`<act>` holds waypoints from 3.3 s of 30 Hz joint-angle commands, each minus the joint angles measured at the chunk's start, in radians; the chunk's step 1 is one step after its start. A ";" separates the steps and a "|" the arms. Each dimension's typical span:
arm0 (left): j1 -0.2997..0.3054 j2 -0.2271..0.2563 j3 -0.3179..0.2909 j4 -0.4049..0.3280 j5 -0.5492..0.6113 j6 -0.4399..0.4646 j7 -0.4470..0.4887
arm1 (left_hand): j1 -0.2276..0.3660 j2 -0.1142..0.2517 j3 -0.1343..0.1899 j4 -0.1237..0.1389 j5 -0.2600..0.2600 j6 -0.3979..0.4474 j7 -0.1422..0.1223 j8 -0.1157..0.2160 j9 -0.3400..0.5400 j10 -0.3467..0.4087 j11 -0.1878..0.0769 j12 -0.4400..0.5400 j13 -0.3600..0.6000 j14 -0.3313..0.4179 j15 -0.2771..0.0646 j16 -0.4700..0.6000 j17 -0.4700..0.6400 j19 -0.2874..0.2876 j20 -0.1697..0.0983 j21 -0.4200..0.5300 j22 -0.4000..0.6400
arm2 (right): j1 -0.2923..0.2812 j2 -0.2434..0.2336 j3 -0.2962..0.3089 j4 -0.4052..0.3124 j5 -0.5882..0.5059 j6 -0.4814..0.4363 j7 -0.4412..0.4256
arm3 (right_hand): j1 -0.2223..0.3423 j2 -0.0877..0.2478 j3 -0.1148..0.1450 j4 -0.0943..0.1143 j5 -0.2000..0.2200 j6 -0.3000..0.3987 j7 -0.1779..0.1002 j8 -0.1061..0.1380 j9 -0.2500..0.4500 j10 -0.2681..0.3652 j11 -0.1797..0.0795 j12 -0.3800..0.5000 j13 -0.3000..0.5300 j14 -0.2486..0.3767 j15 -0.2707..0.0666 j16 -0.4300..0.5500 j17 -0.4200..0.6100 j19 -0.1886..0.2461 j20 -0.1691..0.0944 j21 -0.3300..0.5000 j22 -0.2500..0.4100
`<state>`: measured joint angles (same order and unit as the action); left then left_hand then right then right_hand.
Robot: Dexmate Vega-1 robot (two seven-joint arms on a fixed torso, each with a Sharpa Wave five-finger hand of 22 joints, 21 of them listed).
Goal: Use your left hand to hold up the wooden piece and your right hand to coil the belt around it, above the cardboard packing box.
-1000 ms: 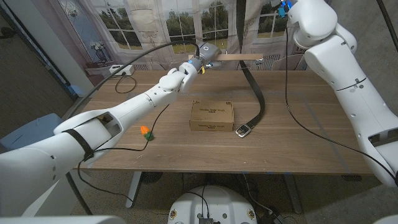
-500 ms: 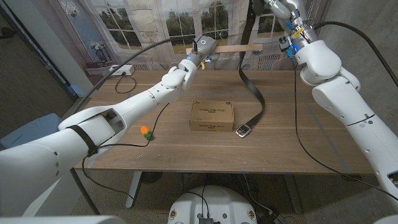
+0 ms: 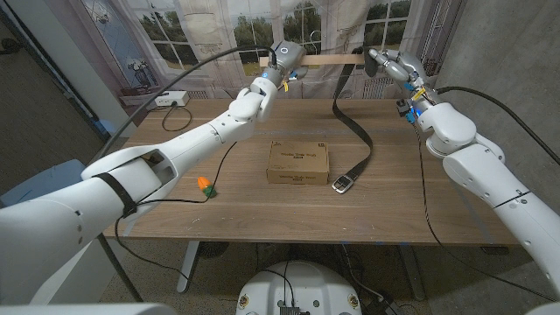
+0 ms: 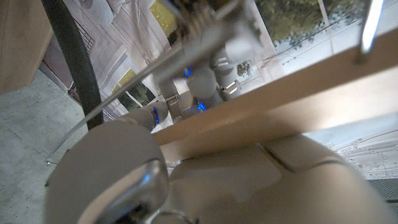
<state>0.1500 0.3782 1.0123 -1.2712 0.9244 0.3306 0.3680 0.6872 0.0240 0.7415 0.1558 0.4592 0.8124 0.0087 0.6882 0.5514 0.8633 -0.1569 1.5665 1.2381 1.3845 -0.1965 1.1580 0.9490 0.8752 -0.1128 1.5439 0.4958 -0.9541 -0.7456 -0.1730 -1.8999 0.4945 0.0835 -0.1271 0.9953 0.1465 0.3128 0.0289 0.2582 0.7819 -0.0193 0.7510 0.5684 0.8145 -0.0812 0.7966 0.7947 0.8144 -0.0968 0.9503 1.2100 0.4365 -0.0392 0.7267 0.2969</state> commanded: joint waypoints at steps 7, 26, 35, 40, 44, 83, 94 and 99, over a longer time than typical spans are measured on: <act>0.007 -0.118 -0.015 0.078 -0.030 0.156 0.182 | 0.004 0.010 0.002 -0.002 0.002 0.002 0.006 0.009 0.000 0.015 -0.009 0.006 0.004 0.011 0.001 0.012 0.002 0.012 -0.073 0.007 0.003 | -0.080 -0.081 -0.013 0.052 0.034 0.024 0.081 | 0.051 0.042 0.001 0.005 0.003 -0.002 -0.001 0.006 0.001 -0.005 -0.008 -0.001 0.000 -0.012 -0.121 -0.003 0.000 -0.012 0.001 0.012 -0.002; -0.002 -0.184 -0.070 0.083 -0.328 0.108 0.113 | -0.020 0.143 0.026 0.019 -0.064 -0.066 0.097 0.120 0.158 0.187 0.036 0.004 0.001 0.035 -0.004 0.099 0.009 0.094 -0.064 0.023 0.359 | 0.040 -0.071 -0.113 0.118 -0.005 0.004 0.135 | 0.054 0.043 -0.003 0.008 0.002 -0.005 0.003 0.011 -0.002 -0.006 -0.008 -0.001 0.002 -0.012 -0.121 0.002 0.000 -0.023 0.001 0.032 -0.011; -0.032 -0.167 -0.065 0.063 -0.380 0.092 0.050 | -0.035 0.143 0.030 0.021 -0.075 -0.072 0.094 0.136 0.170 0.185 0.034 0.002 0.001 0.030 -0.004 0.110 0.007 0.094 -0.064 0.013 0.386 | 0.072 -0.062 -0.138 0.173 -0.017 -0.032 0.116 | 0.055 0.043 -0.004 0.008 0.002 -0.005 -0.001 0.012 -0.005 -0.006 -0.008 -0.001 0.001 -0.013 -0.121 0.002 -0.002 -0.027 -0.001 0.040 -0.015; -0.039 -0.154 -0.072 0.040 -0.416 0.081 0.002 | -0.047 0.144 0.038 0.018 -0.084 -0.077 0.099 0.150 0.173 0.188 0.038 0.002 0.001 0.034 -0.004 0.122 0.002 0.100 -0.062 0.007 0.399 | 0.101 -0.057 -0.176 0.208 -0.085 -0.122 0.039 | 0.056 0.043 -0.004 0.009 0.002 -0.008 -0.001 0.012 -0.006 -0.008 -0.009 -0.001 0.003 -0.015 -0.120 0.003 0.002 -0.031 -0.002 0.044 -0.017; -0.065 -0.123 -0.057 0.002 -0.432 0.084 -0.107 | -0.056 0.145 0.045 0.017 -0.091 -0.077 0.097 0.154 0.162 0.188 0.037 0.001 0.001 0.032 -0.005 0.131 0.000 0.101 -0.063 0.008 0.417 | 0.128 -0.038 -0.205 0.262 -0.109 -0.180 0.006 | 0.055 0.043 -0.005 0.011 0.002 -0.008 0.000 0.013 -0.006 -0.010 -0.007 0.000 0.004 -0.018 -0.120 0.002 0.000 -0.032 -0.002 0.049 -0.019; -0.230 0.043 -0.004 -0.115 -0.432 -0.157 -0.818 | -0.100 0.087 0.057 0.004 -0.082 -0.098 0.048 0.154 0.088 0.135 0.017 0.000 0.002 0.005 -0.004 0.109 -0.027 0.058 -0.059 -0.056 0.298 | 0.750 0.257 -0.583 1.249 -0.519 -0.081 -0.118 | 0.051 0.040 -0.004 0.028 0.007 -0.030 -0.008 0.018 -0.005 -0.040 -0.016 0.001 0.024 -0.050 -0.121 0.002 0.014 -0.068 -0.022 0.072 -0.034; -0.207 0.062 -0.020 -0.165 -0.429 -0.163 -0.874 | -0.103 0.079 0.057 0.002 -0.078 -0.100 0.044 0.156 0.081 0.130 0.020 0.000 0.002 0.003 -0.003 0.104 -0.031 0.053 -0.055 -0.060 0.275 | 0.788 0.217 -0.574 1.143 -0.546 -0.123 -0.155 | 0.049 0.040 -0.005 0.034 0.010 -0.038 -0.013 0.021 0.000 -0.042 -0.018 0.000 0.023 -0.053 -0.121 0.001 0.014 -0.073 -0.025 0.078 -0.038; -0.205 0.063 -0.022 -0.170 -0.431 -0.171 -0.897 | -0.106 0.070 0.056 0.001 -0.074 -0.102 0.037 0.157 0.076 0.126 0.022 0.000 0.002 0.003 -0.002 0.101 -0.034 0.046 -0.051 -0.060 0.266 | 0.807 0.202 -0.572 1.098 -0.567 -0.126 -0.162 | 0.049 0.040 -0.004 0.035 0.011 -0.040 -0.013 0.023 0.002 -0.043 -0.021 0.001 0.024 -0.052 -0.122 0.002 0.014 -0.072 -0.027 0.083 -0.039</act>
<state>-0.0709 0.4265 1.0050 -1.4077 0.4967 0.1737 -0.4805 0.5804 0.1044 0.7926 0.1600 0.3779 0.7104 0.0565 0.8396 0.6298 0.9851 -0.1222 1.5664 1.2402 1.3861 -0.1982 1.2603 0.9135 0.9243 -0.1302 1.4859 0.7664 -0.2017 -0.5233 -0.7406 -0.7502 -0.0319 -0.0326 -0.2653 1.0059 0.1491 0.3061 0.0580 0.2594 0.7442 -0.0283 0.7650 0.5673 0.7868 -0.0861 0.7966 0.8158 0.7694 -0.0842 0.9509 1.2199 0.3688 -0.0458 0.8040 0.2552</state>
